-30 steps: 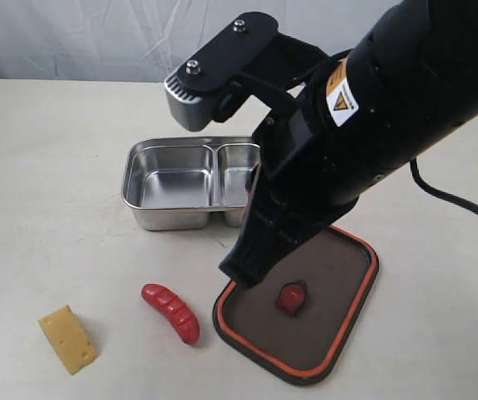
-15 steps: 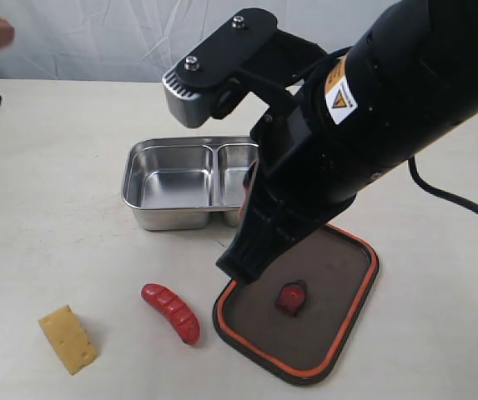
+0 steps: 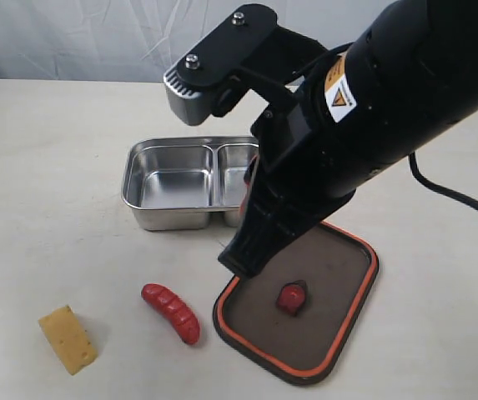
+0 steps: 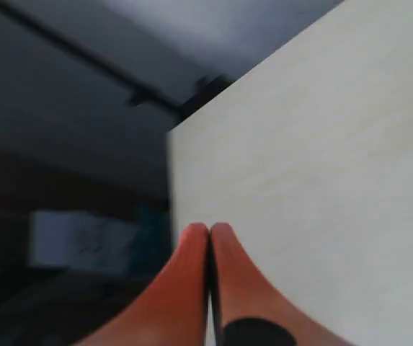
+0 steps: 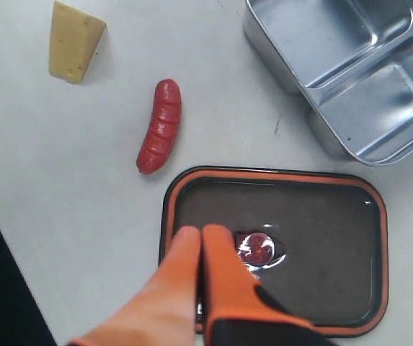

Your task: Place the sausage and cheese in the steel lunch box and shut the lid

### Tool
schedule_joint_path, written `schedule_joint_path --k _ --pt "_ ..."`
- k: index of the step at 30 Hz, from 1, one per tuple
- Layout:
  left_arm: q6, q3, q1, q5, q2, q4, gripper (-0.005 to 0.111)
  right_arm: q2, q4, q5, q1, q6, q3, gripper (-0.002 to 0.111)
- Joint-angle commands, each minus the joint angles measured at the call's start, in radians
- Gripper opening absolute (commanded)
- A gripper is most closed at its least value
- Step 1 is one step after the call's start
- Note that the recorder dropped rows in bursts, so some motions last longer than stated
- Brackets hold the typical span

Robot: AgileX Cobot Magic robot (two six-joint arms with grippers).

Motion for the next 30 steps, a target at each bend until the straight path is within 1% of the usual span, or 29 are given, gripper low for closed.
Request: schedule_joint_path --k 1,2,3,4,6,8,9,10,11,12,14,17,19,22,25,27,28,29,30 --pt "0.141 0.003 -0.002 0.295 0.002 -0.243 0.0 -0.007 -0.023 -0.045 -0.003 -0.003 0.009 0.0" --pt "0.223 0.005 -0.002 0.295 0.002 -0.398 0.0 -0.007 -0.036 -0.059 -0.003 -0.005 0.016 0.0" --pt "0.329 0.007 -0.002 0.295 0.002 -0.583 0.0 -0.007 -0.042 -0.073 -0.003 -0.005 0.024 0.0" --pt "0.47 0.013 -0.005 0.295 0.002 -0.753 0.0 -0.007 -0.049 -0.087 -0.003 -0.005 0.036 0.0" --pt "0.953 0.028 -0.005 0.316 0.002 -1.227 0.0 -0.007 -0.055 -0.107 -0.003 -0.005 0.067 0.0" --pt "1.351 0.044 -0.005 0.39 0.006 -1.618 0.0 -0.007 -0.055 -0.111 -0.003 -0.005 0.097 0.0" --pt "1.522 0.048 -0.005 0.441 0.009 -1.818 0.0 -0.007 -0.052 -0.111 -0.003 -0.005 0.111 0.0" --pt "1.637 0.05 -0.005 0.49 0.01 -2.012 0.0 -0.007 -0.049 -0.109 -0.003 -0.005 0.118 0.0" --pt "1.787 0.05 -0.005 0.534 0.014 -2.189 0.0 -0.009 -0.049 -0.103 -0.003 0.003 0.124 0.0" --pt "1.869 0.05 -0.005 0.571 0.016 -2.345 0.0 -0.009 -0.049 -0.094 -0.003 0.006 0.124 0.0" --pt "2.024 0.05 -0.005 0.606 0.016 -2.59 0.0 -0.013 -0.045 -0.087 -0.003 0.012 0.122 0.0" --pt "2.179 0.05 -0.005 0.609 0.016 -2.76 0.0 -0.025 -0.045 -0.087 -0.003 0.028 0.122 0.0" --pt "2.219 0.048 -0.007 0.64 0.016 -2.73 0.0 -0.03 -0.045 -0.075 -0.003 0.028 0.122 0.0" --pt "2.217 0.046 -0.041 0.694 0.016 -2.635 0.0 -0.035 -0.036 -0.058 -0.003 0.028 0.122 0.0" --pt "2.21 0.046 -0.127 0.719 0.017 -2.632 0.001 -0.035 -0.036 -0.056 -0.003 0.028 0.122 0.0" --pt "2.252 0.046 -0.203 0.719 0.017 -2.65 0.009 -0.035 -0.036 -0.054 -0.003 0.028 0.122 0.0" --pt "2.315 0.046 -0.244 0.719 0.017 -2.65 0.015 -0.035 -0.036 -0.052 -0.003 0.028 0.122 0.0" --pt "2.431 0.046 -0.284 0.719 0.017 -2.633 0.022 -0.035 -0.036 -0.052 -0.003 0.028 0.122 0.0" --pt "2.506 0.046 -0.316 0.704 0.017 -2.619 0.03 -0.035 -0.036 -0.051 -0.003 0.028 0.122 0.0"
